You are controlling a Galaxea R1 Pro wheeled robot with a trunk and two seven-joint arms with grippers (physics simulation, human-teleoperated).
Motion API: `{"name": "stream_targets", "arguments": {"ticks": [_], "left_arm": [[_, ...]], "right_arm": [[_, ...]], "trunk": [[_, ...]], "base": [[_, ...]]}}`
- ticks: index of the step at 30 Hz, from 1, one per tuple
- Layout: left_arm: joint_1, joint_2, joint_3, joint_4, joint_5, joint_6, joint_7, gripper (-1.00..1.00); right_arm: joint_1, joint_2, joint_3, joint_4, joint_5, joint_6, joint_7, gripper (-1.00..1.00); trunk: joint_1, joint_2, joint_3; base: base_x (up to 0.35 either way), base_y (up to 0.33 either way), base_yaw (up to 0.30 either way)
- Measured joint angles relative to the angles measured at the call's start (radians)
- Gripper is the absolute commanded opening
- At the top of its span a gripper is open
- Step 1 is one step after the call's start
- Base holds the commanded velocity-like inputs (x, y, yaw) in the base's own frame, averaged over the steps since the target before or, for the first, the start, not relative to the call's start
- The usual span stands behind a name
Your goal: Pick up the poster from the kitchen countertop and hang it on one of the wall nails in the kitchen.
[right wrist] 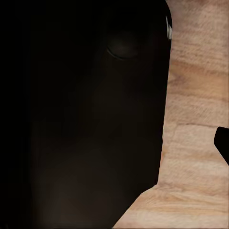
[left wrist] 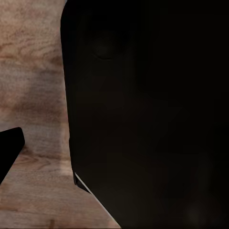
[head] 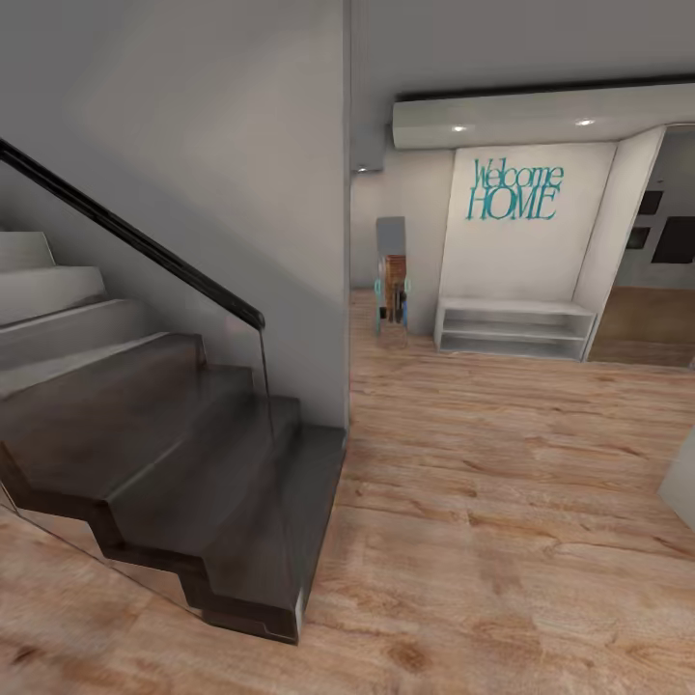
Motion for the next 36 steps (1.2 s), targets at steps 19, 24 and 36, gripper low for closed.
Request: {"name": "stream_targets", "arguments": {"ticks": [19,24,36], "left_arm": [[0.009,-0.018,0.004,-0.014,0.003,-0.004,-0.006,1.00],[0.009,-0.018,0.004,-0.014,0.003,-0.004,-0.006,1.00],[0.034,-0.034,0.014,-0.322,0.001,-0.027,-0.001,1.00]], "right_arm": [[-0.013,0.014,-0.001,0.008,0.004,0.015,0.001,1.00],[-0.013,0.014,-0.001,0.008,0.004,0.015,0.001,1.00],[-0.027,-0.052,-0.004,-0.324,0.004,-0.142,-0.001,1.00]], "trunk": [[0.000,0.000,0.000],[0.000,0.000,0.000],[0.000,0.000,0.000]], "base": [[0.000,0.000,0.000],[0.000,0.000,0.000],[0.000,0.000,0.000]]}}
